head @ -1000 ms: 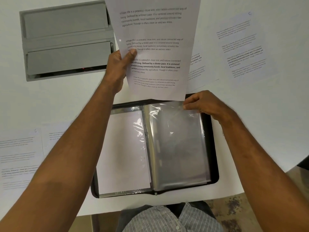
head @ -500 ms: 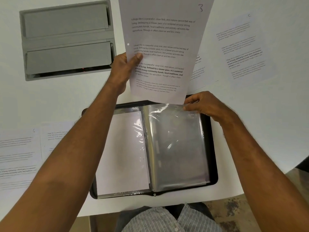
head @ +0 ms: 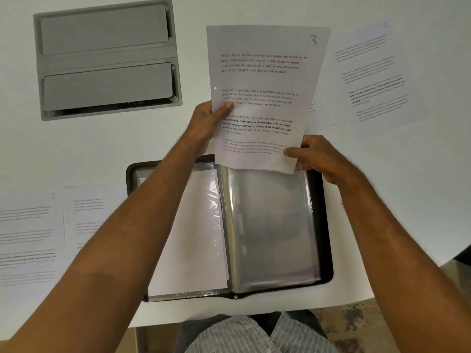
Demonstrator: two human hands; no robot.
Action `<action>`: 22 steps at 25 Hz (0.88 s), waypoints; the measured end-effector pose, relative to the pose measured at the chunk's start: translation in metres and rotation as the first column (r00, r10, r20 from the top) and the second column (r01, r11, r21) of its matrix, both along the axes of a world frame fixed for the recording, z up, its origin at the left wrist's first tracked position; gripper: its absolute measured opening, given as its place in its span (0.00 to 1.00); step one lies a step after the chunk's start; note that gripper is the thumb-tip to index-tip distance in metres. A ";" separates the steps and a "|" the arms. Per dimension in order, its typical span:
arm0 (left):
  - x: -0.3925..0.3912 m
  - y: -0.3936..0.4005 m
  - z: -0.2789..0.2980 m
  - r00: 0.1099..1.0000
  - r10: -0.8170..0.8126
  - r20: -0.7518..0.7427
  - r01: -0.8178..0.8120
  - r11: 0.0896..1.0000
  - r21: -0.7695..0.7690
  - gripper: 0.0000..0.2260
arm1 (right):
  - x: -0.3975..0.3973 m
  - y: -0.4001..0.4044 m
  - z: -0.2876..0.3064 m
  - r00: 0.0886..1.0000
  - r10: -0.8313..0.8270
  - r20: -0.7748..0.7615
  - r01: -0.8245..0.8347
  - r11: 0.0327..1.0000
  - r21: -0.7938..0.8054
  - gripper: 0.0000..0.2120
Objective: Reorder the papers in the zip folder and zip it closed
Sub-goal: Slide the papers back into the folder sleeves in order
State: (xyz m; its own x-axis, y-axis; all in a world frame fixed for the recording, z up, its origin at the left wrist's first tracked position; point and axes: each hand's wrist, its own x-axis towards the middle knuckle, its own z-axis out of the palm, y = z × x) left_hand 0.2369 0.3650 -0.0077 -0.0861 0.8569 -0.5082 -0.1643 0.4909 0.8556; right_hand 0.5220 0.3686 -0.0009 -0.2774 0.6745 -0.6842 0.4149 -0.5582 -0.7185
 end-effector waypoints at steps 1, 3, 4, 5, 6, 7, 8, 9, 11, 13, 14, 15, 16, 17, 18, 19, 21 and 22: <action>0.003 -0.003 -0.003 1.000 0.012 0.022 -0.012 1.000 -0.017 0.12 | -0.002 0.001 0.002 1.000 -0.020 -0.021 0.020 1.000 -0.004 0.12; 0.010 -0.007 -0.008 0.997 0.032 0.066 -0.030 0.999 -0.040 0.13 | -0.005 0.003 0.002 0.998 -0.049 -0.046 0.049 0.999 0.011 0.13; 0.012 -0.009 -0.011 0.995 0.039 0.088 -0.035 0.998 -0.046 0.13 | -0.005 0.005 0.001 0.997 -0.058 -0.050 0.059 0.998 0.027 0.14; 0.015 -0.011 -0.014 0.993 0.043 0.106 -0.038 0.998 -0.050 0.12 | -0.006 0.006 0.000 0.997 -0.064 -0.052 0.066 0.997 0.040 0.14; 0.017 -0.013 -0.016 0.992 0.048 0.120 -0.042 0.998 -0.053 0.11 | -0.006 0.007 -0.002 0.997 -0.063 -0.051 0.065 0.997 0.049 0.15; 0.020 -0.015 -0.017 0.989 0.057 0.133 -0.050 0.997 -0.057 0.10 | -0.007 0.008 -0.003 0.998 -0.058 -0.039 0.060 0.997 0.055 0.16; 0.023 -0.016 -0.017 0.987 0.070 0.142 -0.062 0.996 -0.060 0.10 | -0.006 0.008 -0.006 0.999 -0.051 -0.019 0.052 0.997 0.062 0.17; 0.024 -0.017 -0.016 0.987 0.082 0.137 -0.075 0.996 -0.056 0.10 | -0.006 0.009 -0.009 0.999 -0.047 0.000 0.047 0.997 0.068 0.17; 0.025 -0.015 -0.015 0.992 0.092 0.087 -0.090 0.996 -0.029 0.10 | -0.004 0.010 -0.013 0.998 -0.054 0.015 0.052 0.995 0.079 0.18; 0.023 -0.010 -0.015 0.997 0.081 -0.019 -0.081 0.997 0.013 0.13 | -0.002 0.011 -0.016 0.997 -0.080 0.009 0.079 0.992 0.095 0.18; 0.021 -0.008 -0.016 0.988 0.070 -0.136 -0.065 0.997 0.034 0.16 | -0.001 0.013 -0.018 0.995 -0.097 -0.001 0.096 0.990 0.098 0.18; 0.020 -0.007 -0.017 0.951 0.072 -0.302 -0.058 0.997 0.057 0.18 | 0.000 0.014 -0.019 0.994 -0.111 -0.013 0.111 0.989 0.096 0.18; 0.018 -0.010 -0.018 0.876 0.104 -0.470 -0.069 0.994 0.090 0.20 | 0.000 0.015 -0.021 0.992 -0.120 -0.025 0.122 0.988 0.091 0.17; 0.018 -0.017 -0.019 0.786 0.157 -0.598 -0.088 0.986 0.143 0.19 | 0.001 0.016 -0.022 0.991 -0.129 -0.030 0.131 0.988 0.084 0.16; 0.020 -0.026 -0.020 0.713 0.203 -0.671 -0.085 0.975 0.206 0.16 | 0.001 0.017 -0.025 0.990 -0.139 -0.034 0.141 0.987 0.074 0.15; 0.024 -0.037 -0.019 0.674 0.217 -0.706 -0.043 0.966 0.256 0.13 | 0.001 0.017 -0.027 0.987 -0.153 -0.040 0.155 0.986 0.062 0.14; 0.038 -0.061 -0.019 0.667 0.110 -0.737 0.129 0.957 0.259 0.09 | 0.000 0.016 -0.031 0.983 -0.173 -0.058 0.175 0.983 0.045 0.14; 0.045 -0.071 -0.020 0.645 0.014 -0.764 0.230 0.950 0.211 0.08 | -0.001 0.017 -0.032 0.983 -0.173 -0.065 0.176 0.983 0.044 0.13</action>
